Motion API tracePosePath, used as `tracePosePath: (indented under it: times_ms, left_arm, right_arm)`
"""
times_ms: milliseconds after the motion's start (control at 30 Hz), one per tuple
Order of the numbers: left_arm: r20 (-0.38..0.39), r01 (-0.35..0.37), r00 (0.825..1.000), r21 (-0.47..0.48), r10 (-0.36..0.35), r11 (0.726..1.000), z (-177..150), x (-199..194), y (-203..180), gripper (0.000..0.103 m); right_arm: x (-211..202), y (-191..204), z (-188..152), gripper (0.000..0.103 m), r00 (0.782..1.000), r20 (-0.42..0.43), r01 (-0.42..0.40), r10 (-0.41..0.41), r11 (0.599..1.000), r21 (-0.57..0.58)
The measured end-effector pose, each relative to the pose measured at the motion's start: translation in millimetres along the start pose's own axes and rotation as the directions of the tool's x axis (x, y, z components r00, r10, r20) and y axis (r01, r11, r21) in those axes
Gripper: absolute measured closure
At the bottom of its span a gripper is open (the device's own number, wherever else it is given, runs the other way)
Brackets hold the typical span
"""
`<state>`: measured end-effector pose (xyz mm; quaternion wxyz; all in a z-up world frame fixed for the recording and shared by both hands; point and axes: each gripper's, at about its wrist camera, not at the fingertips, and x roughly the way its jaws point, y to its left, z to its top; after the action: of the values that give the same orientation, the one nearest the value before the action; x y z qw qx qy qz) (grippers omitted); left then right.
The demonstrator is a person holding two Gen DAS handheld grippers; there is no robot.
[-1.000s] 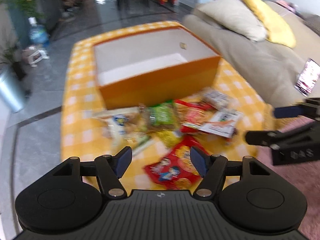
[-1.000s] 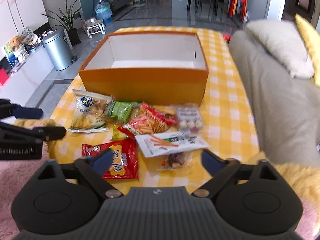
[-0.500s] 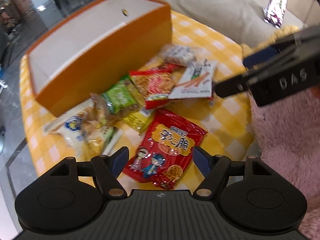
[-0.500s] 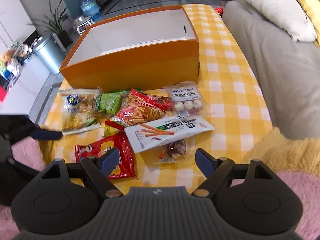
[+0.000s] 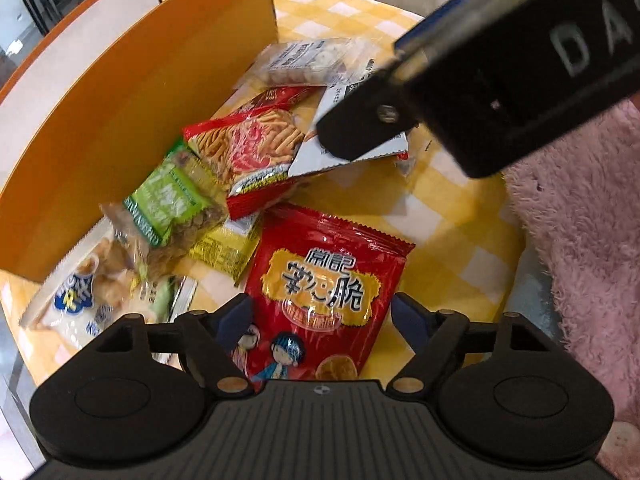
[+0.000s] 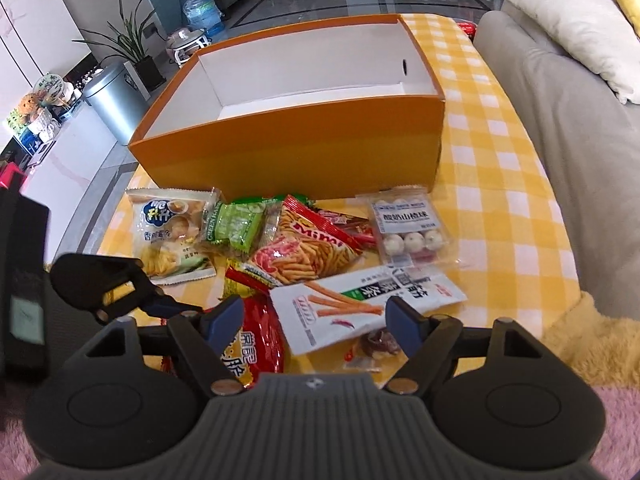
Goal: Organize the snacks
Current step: 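Grasp the red chip bag with the left tool while the right tool grasps the red Mimi bag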
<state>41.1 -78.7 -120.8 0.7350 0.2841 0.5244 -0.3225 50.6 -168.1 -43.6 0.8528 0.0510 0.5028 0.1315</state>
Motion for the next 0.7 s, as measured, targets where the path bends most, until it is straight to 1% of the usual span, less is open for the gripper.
tracePosePath:
  times_ms: [133, 267, 433, 500, 533, 600, 700]
  left_arm:
    - [0.011, -0.023, 1.0, 0.01, 0.023, 1.0, 0, 8, -2, 0.005]
    - [0.019, -0.032, 0.999, -0.001, 0.032, 0.999, -1, 8, -2, 0.005]
    - [0.035, 0.003, 0.999, -0.043, -0.002, 0.999, -5, 11, 9, 0.005]
    - [0.028, 0.005, 1.0, -0.065, -0.003, 0.998, -6, 12, 15, 0.013]
    - [0.027, 0.005, 1.0, -0.08, -0.003, 0.997, -5, 12, 16, 0.014]
    - [0.015, -0.004, 1.0, -0.13, 0.006, 0.992, -4, 11, 20, 0.019]
    - [-0.013, -0.004, 1.0, -0.204, 0.002, 0.979, -1, 6, 30, 0.023]
  right_arm:
    - [4, 0, 3, 0.028, 0.999, 0.014, -0.048, 0.047, 0.999, 0.019]
    - [11, 3, 6, 0.028, 0.999, 0.01, -0.053, 0.053, 0.998, 0.013]
    - [22, 1, 11, 0.028, 0.998, 0.003, -0.061, 0.061, 0.998, 0.034]
    - [27, 1, 14, 0.029, 0.998, 0.003, -0.064, 0.064, 0.997, 0.043]
    - [29, 0, 16, 0.029, 0.998, 0.003, -0.063, 0.063, 0.997, 0.049]
    - [34, 0, 19, 0.031, 0.998, 0.007, -0.065, 0.064, 0.996, 0.059]
    - [41, -1, 23, 0.034, 0.998, 0.004, -0.07, 0.07, 0.994, 0.08]
